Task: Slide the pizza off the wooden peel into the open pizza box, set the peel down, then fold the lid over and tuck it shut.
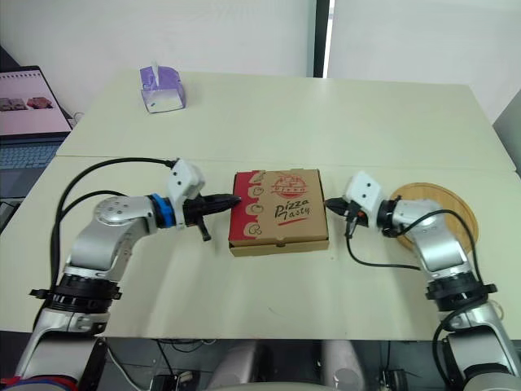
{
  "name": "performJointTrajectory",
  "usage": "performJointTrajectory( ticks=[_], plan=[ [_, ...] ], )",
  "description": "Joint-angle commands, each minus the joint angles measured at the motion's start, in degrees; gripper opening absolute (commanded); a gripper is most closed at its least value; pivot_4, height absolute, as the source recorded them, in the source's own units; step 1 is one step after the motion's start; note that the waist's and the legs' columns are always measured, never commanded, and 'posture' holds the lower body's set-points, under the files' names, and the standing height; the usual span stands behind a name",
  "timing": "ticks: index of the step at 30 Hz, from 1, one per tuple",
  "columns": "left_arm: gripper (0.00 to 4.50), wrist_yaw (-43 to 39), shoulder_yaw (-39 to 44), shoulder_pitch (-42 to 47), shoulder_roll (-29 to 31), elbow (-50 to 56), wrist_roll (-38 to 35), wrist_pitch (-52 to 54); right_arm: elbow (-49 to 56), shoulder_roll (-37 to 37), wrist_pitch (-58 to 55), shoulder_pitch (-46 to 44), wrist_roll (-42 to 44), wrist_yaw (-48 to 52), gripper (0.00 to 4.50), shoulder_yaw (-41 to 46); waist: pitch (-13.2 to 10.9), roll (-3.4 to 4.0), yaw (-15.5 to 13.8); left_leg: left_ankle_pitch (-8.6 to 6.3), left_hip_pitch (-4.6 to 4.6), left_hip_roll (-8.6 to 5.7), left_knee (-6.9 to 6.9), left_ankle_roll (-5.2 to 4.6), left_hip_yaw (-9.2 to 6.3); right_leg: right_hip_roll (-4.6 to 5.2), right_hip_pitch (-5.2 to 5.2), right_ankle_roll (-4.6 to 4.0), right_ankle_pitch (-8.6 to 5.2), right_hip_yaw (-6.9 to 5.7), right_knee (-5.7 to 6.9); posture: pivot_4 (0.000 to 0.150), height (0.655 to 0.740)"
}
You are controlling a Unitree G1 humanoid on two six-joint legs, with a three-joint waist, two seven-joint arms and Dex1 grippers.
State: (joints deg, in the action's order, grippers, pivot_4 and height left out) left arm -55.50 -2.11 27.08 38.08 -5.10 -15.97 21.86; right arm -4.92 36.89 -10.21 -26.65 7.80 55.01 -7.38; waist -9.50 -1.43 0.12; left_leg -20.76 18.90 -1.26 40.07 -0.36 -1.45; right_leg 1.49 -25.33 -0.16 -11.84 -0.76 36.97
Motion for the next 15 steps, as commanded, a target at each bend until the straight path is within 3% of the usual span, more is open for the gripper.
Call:
performJointTrajectory(
  ticks=[1, 6, 15],
  plan=[
    [0.03, 1.1, 2.1, -0.5, 1.4, 0.5, 0.7, -0.9, -2.1, 1.3, 3.3, -0.5, -1.5, 0.6, 0.0, 0.5, 0.0, 0.0, 0.0, 0.0, 0.0, 0.0, 0.0, 0.0, 0.01, 0.0, 0.0, 0.0, 0.0, 0.01, 0.0, 0.15, 0.74],
    [0.03, 2.7, -0.8, -3.6, 3.5, 2.1, 4.1, 3.2, -1.0, 0.5, 3.0, 1.9, -3.5, 0.8, 0.0, -2.5, 0.0, 0.0, 0.1, 0.0, -0.01, 0.0, -0.03, 0.0, 0.01, 0.0, -0.01, 0.0, 0.0, 0.02, 0.01, 0.15, 0.74],
    [0.03, 1.5, -5.1, -3.8, -0.6, 2.8, 4.0, 4.1, 8.3, -0.7, -2.1, 6.5, -1.4, 2.2, 0.0, -4.2, 0.0, 0.01, -0.4, -0.01, 0.01, -0.02, -0.02, -0.01, -0.03, 0.04, 0.01, 0.0, 0.0, -0.02, 0.01, 0.15, 0.74]
  ],
)
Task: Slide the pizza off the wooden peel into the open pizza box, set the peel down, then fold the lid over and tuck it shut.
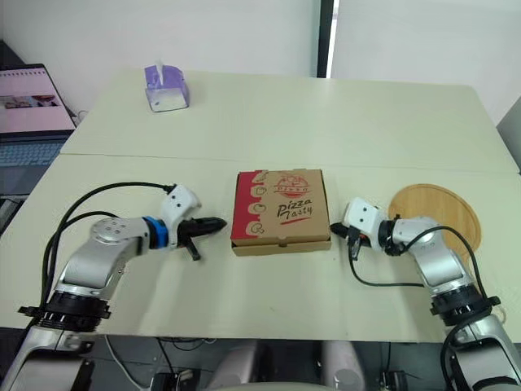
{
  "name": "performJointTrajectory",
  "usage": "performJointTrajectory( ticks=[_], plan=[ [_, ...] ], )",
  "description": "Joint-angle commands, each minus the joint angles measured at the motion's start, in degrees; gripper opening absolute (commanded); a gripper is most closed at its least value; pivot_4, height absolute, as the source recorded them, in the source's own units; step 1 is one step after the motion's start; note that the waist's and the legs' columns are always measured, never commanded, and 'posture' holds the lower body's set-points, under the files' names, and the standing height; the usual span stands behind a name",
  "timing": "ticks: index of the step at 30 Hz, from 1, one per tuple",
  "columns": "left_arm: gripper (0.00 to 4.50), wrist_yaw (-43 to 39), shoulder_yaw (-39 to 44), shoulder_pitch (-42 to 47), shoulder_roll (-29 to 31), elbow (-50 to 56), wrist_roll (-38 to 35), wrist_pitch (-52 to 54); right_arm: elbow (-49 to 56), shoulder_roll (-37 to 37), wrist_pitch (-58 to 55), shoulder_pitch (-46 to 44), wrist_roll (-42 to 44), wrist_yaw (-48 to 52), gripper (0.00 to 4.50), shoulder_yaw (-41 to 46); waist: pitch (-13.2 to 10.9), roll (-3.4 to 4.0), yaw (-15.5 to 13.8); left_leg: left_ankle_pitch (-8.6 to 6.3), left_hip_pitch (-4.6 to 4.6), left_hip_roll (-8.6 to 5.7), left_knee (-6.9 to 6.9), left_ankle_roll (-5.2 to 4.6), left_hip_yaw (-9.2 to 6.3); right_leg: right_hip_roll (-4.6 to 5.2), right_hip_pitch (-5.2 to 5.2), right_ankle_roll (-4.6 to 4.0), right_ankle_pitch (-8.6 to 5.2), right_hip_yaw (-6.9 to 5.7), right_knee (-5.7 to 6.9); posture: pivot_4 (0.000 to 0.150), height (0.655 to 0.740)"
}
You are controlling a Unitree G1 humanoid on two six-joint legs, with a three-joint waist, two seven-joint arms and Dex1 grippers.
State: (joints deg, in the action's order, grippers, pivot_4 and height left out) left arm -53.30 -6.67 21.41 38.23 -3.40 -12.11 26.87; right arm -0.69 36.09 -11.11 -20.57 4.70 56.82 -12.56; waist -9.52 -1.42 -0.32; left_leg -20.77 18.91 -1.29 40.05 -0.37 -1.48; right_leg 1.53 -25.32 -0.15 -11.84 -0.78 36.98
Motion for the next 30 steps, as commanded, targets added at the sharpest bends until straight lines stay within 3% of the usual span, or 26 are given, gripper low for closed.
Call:
performJointTrajectory(
  ticks=[1, 12, 19, 25, 30],
  plan=[
    [0.03, -1.0, -0.8, 2.3, -0.9, 0.8, 0.2, -1.0, 4.8, 0.2, -1.5, 0.7, 1.8, 0.5, 0.0, 1.1, 0.0, 0.0, 0.1, 0.0, 0.0, 0.0, 0.0, 0.0, 0.0, 0.0, 0.0, 0.0, 0.0, 0.0, 0.0, 0.15, 0.74],
    [0.03, -4.7, -1.2, 2.2, 0.7, 0.2, 0.9, -1.0, 5.9, 1.5, -2.3, 2.3, 1.2, -0.7, 0.0, 2.6, 0.0, 0.0, 0.3, 0.0, 0.0, 0.0, -0.01, 0.01, 0.01, -0.01, -0.01, 0.0, 0.0, 0.0, -0.02, 0.15, 0.74],
    [0.03, -6.8, 6.3, 4.6, 3.4, -3.5, -2.6, -7.9, 7.5, 4.8, -3.4, 0.6, 6.7, 1.6, 0.0, 8.1, 0.0, -0.01, 0.3, 0.01, 0.01, 0.0, -0.01, 0.01, 0.01, -0.01, -0.02, 0.0, 0.0, -0.02, -0.02, 0.15, 0.74],
    [0.03, -14.0, 10.7, 2.1, 4.3, 8.1, -15.5, 0.5, 18.0, 4.2, -13.8, 1.4, 18.3, 3.6, 0.0, 10.4, 0.0, -0.01, 0.4, 0.0, 0.02, 0.03, -0.02, 0.01, -0.01, -0.01, -0.01, 0.0, -0.01, -0.03, -0.06, 0.15, 0.74],
    [0.03, -12.8, 7.0, -1.1, 4.7, 13.6, -13.8, 1.8, 21.8, 3.5, -16.2, 3.2, 18.1, 1.8, 0.0, 7.4, 0.0, -0.01, 0.4, -0.02, 0.0, 0.03, -0.02, -0.03, 0.0, 0.0, 0.01, 0.0, -0.01, -0.01, -0.04, 0.15, 0.74]
  ],
)
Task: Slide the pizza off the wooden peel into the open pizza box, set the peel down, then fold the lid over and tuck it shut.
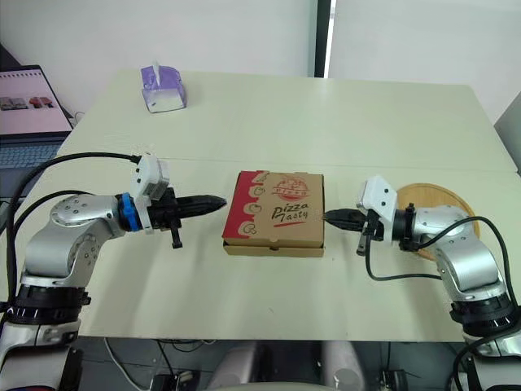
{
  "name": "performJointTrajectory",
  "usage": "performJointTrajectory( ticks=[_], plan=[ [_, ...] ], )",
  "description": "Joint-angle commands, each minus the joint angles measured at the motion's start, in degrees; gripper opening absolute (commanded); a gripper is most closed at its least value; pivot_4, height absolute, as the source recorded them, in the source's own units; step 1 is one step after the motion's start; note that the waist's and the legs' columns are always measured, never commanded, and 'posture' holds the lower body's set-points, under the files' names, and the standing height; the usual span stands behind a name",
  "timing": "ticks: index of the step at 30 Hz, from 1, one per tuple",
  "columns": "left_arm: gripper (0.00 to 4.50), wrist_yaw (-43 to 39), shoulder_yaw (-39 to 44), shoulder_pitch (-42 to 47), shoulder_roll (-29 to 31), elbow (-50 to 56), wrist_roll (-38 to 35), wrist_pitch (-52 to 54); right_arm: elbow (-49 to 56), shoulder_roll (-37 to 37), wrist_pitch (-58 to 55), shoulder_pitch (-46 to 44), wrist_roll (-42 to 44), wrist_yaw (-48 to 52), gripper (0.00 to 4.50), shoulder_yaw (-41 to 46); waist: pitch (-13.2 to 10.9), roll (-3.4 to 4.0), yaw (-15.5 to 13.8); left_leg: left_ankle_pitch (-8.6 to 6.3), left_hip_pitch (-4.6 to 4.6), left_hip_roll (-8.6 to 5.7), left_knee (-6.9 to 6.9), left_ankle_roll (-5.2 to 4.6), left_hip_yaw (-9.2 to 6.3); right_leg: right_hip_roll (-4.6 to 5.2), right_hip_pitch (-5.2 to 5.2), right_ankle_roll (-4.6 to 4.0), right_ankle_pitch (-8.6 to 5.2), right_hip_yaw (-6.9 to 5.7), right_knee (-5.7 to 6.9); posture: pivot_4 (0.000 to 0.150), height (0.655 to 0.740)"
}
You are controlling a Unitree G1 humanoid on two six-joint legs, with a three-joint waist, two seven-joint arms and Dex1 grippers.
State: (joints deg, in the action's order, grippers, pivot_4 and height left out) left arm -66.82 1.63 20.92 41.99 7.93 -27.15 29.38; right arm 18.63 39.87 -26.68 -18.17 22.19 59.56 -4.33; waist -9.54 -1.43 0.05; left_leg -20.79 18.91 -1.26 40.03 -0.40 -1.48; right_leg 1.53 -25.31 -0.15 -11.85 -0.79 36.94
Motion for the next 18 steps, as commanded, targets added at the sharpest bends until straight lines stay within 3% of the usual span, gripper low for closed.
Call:
performJointTrajectory(
  ticks=[1, 12, 18],
  plan=[
    [0.03, 1.2, -2.2, -1.1, 1.0, 2.1, 2.8, -1.6, 2.6, -0.4, -0.4, 1.2, -0.4, -1.3, 0.0, -1.6, 0.0, 0.0, 0.0, 0.0, 0.0, 0.0, 0.0, 0.0, -0.01, 0.0, 0.0, 0.0, 0.0, 0.0, 0.01, 0.15, 0.74],
    [0.03, 5.7, -8.6, -3.5, 0.1, -3.3, 13.5, -8.1, -3.3, -0.3, 4.8, 2.8, -11.5, -4.3, 0.0, -8.4, 0.0, 0.01, 0.0, 0.0, -0.04, -0.01, 0.0, 0.0, 0.01, -0.01, 0.01, 0.0, 0.0, 0.01, 0.01, 0.15, 0.74],
    [0.03, 5.4, -10.8, -5.1, 1.3, -3.3, 15.7, -9.6, -5.5, 0.1, 5.8, 3.0, -13.7, -5.1, 0.0, -9.0, 0.2, 0.04, 0.0, 0.0, -0.19, -0.01, 0.01, 0.0, 0.02, -0.01, 0.21, 0.01, 0.0, 0.01, 0.0, 0.15, 0.74]
  ],
)
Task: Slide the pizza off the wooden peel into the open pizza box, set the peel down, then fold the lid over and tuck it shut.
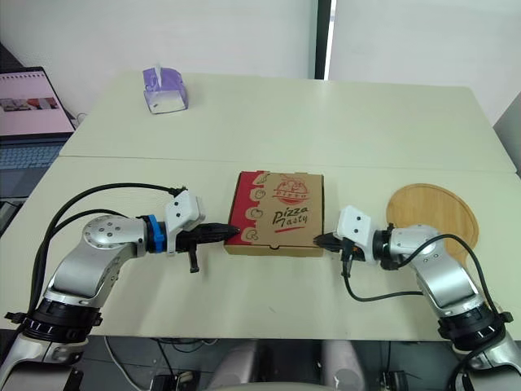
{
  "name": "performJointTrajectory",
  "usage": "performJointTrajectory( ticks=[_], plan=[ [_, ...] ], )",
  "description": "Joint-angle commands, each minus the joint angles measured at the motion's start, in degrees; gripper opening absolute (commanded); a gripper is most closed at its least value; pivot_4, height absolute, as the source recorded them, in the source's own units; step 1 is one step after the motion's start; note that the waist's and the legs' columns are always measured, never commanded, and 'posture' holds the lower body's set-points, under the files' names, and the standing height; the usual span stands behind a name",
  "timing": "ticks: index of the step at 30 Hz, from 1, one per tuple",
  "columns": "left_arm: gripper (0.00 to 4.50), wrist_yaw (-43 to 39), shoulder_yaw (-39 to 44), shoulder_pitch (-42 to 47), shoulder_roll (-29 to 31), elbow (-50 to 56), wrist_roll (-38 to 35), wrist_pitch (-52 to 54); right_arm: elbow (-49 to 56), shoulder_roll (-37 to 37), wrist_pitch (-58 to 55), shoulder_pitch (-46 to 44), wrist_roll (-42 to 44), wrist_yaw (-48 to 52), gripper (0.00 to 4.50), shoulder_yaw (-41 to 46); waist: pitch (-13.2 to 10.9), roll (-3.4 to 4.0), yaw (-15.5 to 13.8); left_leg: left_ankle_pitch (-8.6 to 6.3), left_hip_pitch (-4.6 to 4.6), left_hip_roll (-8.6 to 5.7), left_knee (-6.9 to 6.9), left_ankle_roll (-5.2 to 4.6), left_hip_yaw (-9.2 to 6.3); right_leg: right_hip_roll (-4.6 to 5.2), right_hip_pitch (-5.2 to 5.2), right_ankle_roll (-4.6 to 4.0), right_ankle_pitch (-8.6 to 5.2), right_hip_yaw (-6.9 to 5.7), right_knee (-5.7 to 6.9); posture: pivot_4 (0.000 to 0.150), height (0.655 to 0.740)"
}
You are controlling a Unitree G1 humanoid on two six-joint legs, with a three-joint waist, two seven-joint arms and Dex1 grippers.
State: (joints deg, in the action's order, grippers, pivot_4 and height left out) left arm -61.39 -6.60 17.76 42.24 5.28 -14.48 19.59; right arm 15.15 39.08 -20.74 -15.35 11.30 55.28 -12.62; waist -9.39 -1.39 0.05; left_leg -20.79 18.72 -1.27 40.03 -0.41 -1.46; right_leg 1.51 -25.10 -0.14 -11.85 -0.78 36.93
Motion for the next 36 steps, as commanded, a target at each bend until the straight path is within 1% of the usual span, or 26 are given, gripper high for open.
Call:
performJointTrajectory(
  ticks=[1, 4, 8, 13, 17, 20, 22, 26, 28, 29, 30, 31, 34, 36],
  plan=[
    [0.03, 0.0, -2.8, -2.1, 1.3, -0.5, 3.2, 0.6, -2.2, 1.2, 0.0, 0.1, -3.3, -0.9, 0.0, -1.0, 0.2, 0.03, 0.0, 0.0, -0.02, 0.0, 0.0, 0.0, 0.0, 0.0, 0.02, 0.0, 0.0, 0.0, 0.0, 0.15, 0.74],
    [0.03, 0.6, -2.8, -2.5, 1.8, 0.9, 2.6, 4.4, -1.7, 1.4, -1.7, -0.2, -4.1, -1.4, 0.0, -1.5, 0.4, 0.05, 0.0, 0.0, -0.05, 0.0, 0.0, -0.01, 0.01, -0.01, 0.04, 0.0, 0.0, 0.0, 0.0, 0.15, 0.74],
    [0.03, -0.1, -2.0, -3.1, 2.8, 4.8, -0.8, 11.8, 0.5, 1.5, -4.9, -0.1, -2.1, -0.5, 0.0, -1.2, 0.4, 0.06, 0.1, -0.01, -0.07, 0.0, -0.01, -0.01, 0.0, -0.03, 0.05, 0.01, -0.01, 0.0, 0.01, 0.15, 0.74],
    [0.03, -0.5, -0.2, -4.0, 4.6, 6.1, -2.9, 14.7, 2.1, 2.0, -8.1, 0.8, -1.0, 0.0, 0.0, -1.5, 0.5, 0.1, 0.0, -0.01, -0.07, 0.01, -0.01, -0.02, -0.01, -0.03, 0.05, 0.01, -0.01, 0.0, -0.01, 0.15, 0.74],
    [0.03, -0.1, 0.0, -3.9, 4.9, 6.5, -3.5, 15.1, 1.8, 1.2, -8.7, 0.5, -1.3, -0.8, 0.0, -1.9, 0.5, 0.1, 0.1, -0.01, -0.06, 0.01, -0.02, -0.02, -0.02, -0.04, 0.05, 0.01, -0.02, -0.01, -0.02, 0.15, 0.74],
    [0.03, 0.7, -0.8, -4.1, 4.3, 6.3, -2.9, 14.6, 1.4, 0.8, -8.6, 0.4, -1.7, -1.1, 0.0, -2.2, 0.5, 0.11, 0.1, -0.01, -0.07, 0.01, -0.02, -0.02, -0.01, -0.04, 0.06, 0.01, -0.02, -0.01, -0.02, 0.15, 0.74],
    [0.03, 1.3, -2.1, -4.7, 4.0, 5.8, -1.2, 12.7, 1.2, 0.6, -8.6, 0.4, -1.7, -1.3, 0.0, -2.1, 0.5, 0.11, 0.1, -0.01, -0.08, 0.01, -0.02, -0.02, -0.01, -0.04, 0.06, 0.01, -0.02, 0.0, -0.02, 0.15, 0.74],
    [0.03, 2.0, -0.9, -5.0, 3.2, 5.9, -2.1, 11.7, 1.2, 0.4, -7.9, 0.2, -0.6, -1.0, 0.0, -0.7, 0.6, 0.13, 0.0, -0.01, -0.18, 0.01, -0.03, -0.01, -0.01, -0.04, 0.17, 0.01, -0.02, 0.01, -0.03, 0.15, 0.74],
    [0.03, 0.1, 4.6, -5.0, 1.8, 6.7, -7.1, 8.4, 3.4, 0.2, -5.9, -0.4, 4.0, 1.1, 0.0, 3.7, 0.6, 0.15, 0.1, -0.01, -0.18, 0.01, -0.03, -0.02, -0.01, -0.04, 0.17, 0.01, -0.02, 0.01, -0.04, 0.15, 0.74],
    [0.03, -0.1, 7.1, -4.8, 1.5, 7.0, -9.8, 9.8, 4.1, 0.5, -5.1, -0.6, 5.3, 1.6, 0.0, 5.5, 0.5, 0.14, 0.0, -0.01, -0.15, 0.01, -0.02, -0.02, 0.0, -0.04, 0.14, 0.01, -0.02, 0.02, -0.04, 0.15, 0.74],
    [0.0, -0.1, 8.6, -4.6, 1.4, 7.3, -11.5, 11.1, 4.4, 0.8, -4.5, -0.6, 6.0, 1.8, 0.39, 6.5, 0.5, 0.13, 0.0, -0.01, 0.01, 0.01, -0.01, -0.02, -0.01, -0.04, -0.02, 0.01, -0.02, 0.01, -0.02, 0.15, 0.74],
    [0.0, -0.6, 9.9, -4.8, 1.9, 7.3, -12.4, 11.1, 4.7, 1.6, -4.3, -0.3, 6.9, 2.5, 0.58, 7.8, 0.4, 0.12, 0.0, 0.0, 0.11, 0.01, 0.0, -0.01, -0.01, -0.04, -0.15, 0.01, -0.02, 0.01, -0.02, 0.15, 0.74],
    [0.61, -1.9, 13.9, -5.7, 2.9, 6.5, -14.6, 9.5, 5.0, 3.9, -3.9, 0.3, 9.7, 4.2, 1.62, 12.3, 0.2, 0.14, 0.0, -0.01, 0.17, 0.02, -0.02, -0.01, -0.03, -0.04, -0.2, 0.0, -0.01, -0.02, -0.03, 0.15, 0.74],
    [1.22, -2.9, 16.6, -7.2, 3.9, 5.9, -15.0, 8.0, 5.1, 5.8, -3.3, 1.2, 11.4, 5.7, 2.33, 15.3, 0.2, 0.16, 0.0, -0.01, 0.18, 0.02, -0.04, -0.01, -0.03, -0.03, -0.19, 0.0, -0.01, -0.01, -0.08, 0.15, 0.74]
  ],
)
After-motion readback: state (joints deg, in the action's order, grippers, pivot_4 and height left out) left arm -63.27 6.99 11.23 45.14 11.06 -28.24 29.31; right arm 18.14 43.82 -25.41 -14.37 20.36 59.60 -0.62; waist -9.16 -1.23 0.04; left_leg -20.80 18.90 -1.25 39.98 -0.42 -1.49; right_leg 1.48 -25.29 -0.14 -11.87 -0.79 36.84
